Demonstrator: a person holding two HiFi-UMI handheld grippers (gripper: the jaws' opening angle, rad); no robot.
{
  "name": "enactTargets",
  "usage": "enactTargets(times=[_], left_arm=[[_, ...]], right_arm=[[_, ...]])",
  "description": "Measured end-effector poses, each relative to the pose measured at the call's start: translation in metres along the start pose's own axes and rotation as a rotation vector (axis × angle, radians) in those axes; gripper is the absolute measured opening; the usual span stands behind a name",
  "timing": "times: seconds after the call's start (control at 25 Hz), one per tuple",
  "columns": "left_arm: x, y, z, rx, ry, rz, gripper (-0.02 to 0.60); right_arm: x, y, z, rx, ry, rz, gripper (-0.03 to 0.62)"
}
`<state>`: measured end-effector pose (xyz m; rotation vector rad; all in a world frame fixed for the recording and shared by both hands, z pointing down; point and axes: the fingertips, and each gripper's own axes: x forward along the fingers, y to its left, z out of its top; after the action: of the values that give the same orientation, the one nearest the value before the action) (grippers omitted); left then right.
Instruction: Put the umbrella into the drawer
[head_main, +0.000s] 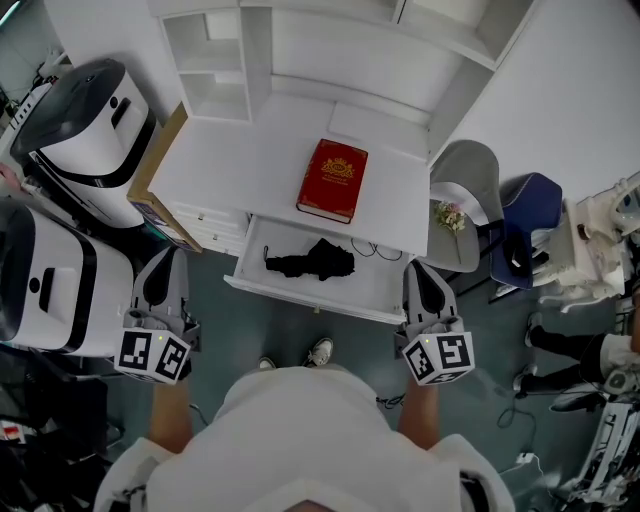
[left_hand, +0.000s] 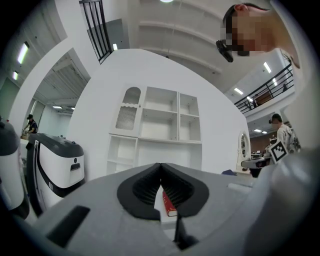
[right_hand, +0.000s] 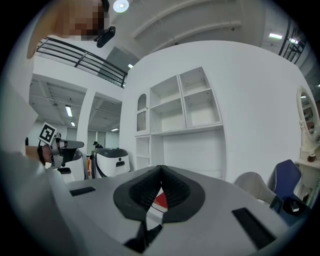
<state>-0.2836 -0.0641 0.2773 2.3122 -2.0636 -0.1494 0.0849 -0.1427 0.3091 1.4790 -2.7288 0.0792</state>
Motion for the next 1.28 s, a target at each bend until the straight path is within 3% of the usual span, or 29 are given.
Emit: enactTargets(times=[1.28], left_arm=[[0.025,-0.032,-0.025,-0.025,0.056,-0.11,0.014]], right_arm=[[-0.018,-0.01,-0.018,0.008,0.036,-0.057,0.002]])
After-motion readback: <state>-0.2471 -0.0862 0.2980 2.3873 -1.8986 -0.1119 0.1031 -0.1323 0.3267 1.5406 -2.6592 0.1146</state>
